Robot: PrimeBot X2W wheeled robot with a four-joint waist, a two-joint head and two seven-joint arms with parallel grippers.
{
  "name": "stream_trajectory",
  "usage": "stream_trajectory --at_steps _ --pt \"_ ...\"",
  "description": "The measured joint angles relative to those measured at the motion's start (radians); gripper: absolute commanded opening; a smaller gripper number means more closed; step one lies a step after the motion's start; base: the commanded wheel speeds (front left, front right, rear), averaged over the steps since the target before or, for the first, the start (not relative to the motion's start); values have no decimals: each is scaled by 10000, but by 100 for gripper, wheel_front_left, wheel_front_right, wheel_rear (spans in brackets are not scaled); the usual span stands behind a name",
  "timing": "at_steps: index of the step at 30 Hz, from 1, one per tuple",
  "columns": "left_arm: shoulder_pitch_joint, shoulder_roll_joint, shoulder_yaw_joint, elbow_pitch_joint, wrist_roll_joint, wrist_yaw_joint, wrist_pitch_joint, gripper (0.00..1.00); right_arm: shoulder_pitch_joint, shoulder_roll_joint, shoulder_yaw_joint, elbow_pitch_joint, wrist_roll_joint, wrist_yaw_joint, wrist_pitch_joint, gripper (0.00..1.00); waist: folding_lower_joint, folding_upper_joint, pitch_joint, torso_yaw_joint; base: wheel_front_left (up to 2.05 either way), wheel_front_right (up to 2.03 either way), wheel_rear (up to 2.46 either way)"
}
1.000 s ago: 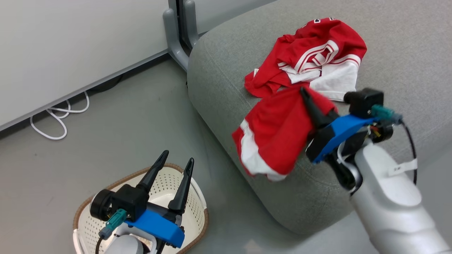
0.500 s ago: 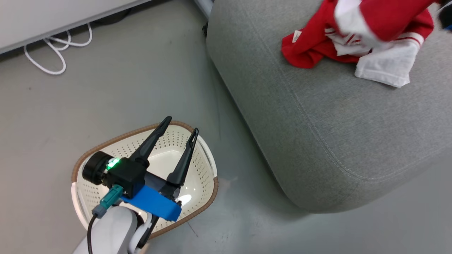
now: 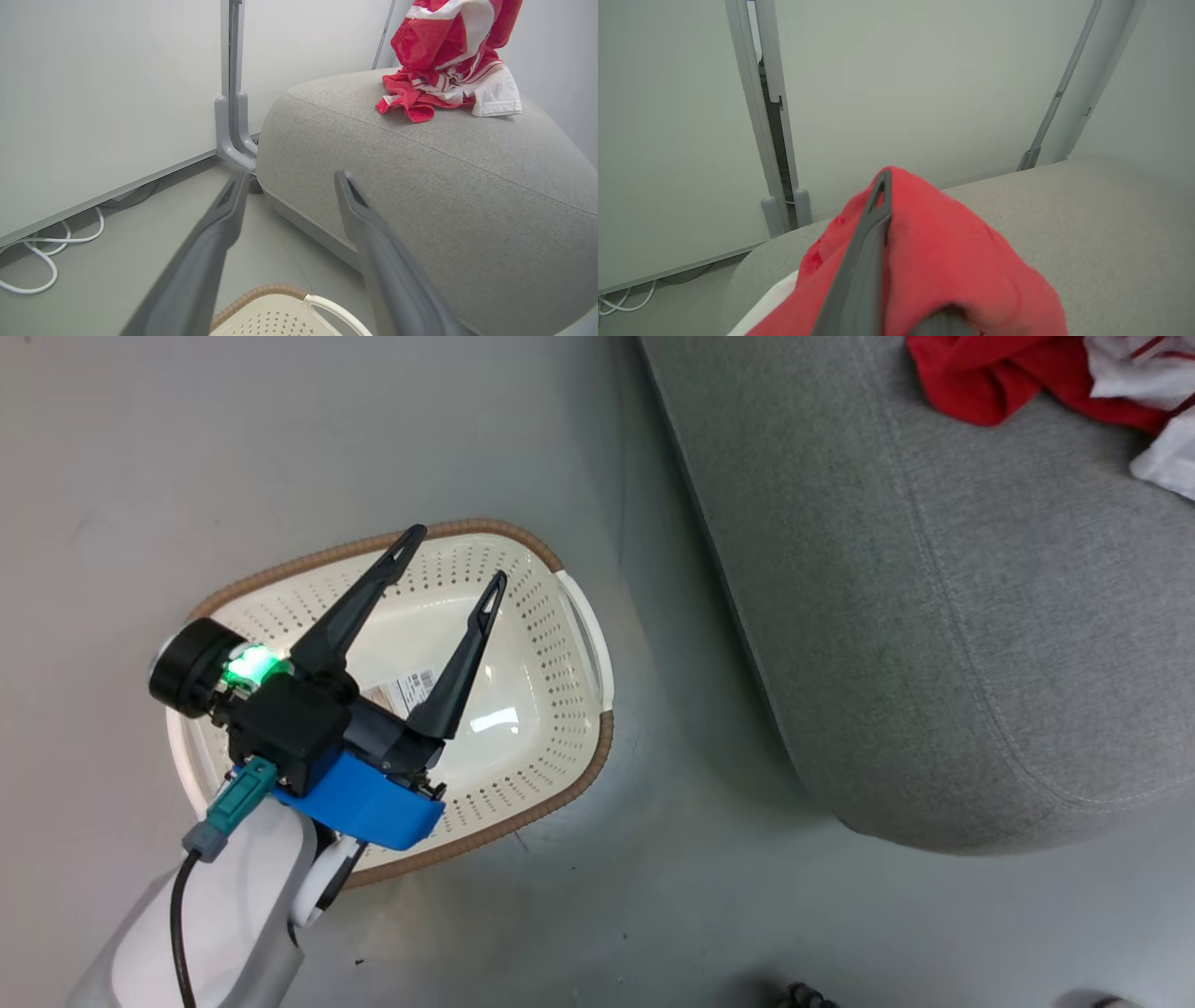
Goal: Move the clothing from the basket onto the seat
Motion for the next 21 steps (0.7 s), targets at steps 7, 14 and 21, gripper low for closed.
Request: stream_trajectory --at_steps 7,14,21 --pt "-410 265 -148 -232 92 0 58 100 526 460 -305 1216 244 0 -846 0 0 0 918 77 0 0 0" --pt "-449 341 -259 -221 75 0 61 100 676 591 -142 2295 405 0 -1386 0 -1 0 1107 77 0 0 0" --pt "-450 357 -238 -138 -25 10 59 100 608 545 242 2842 581 0 -1645 76 -1 0 960 65 0 0 0"
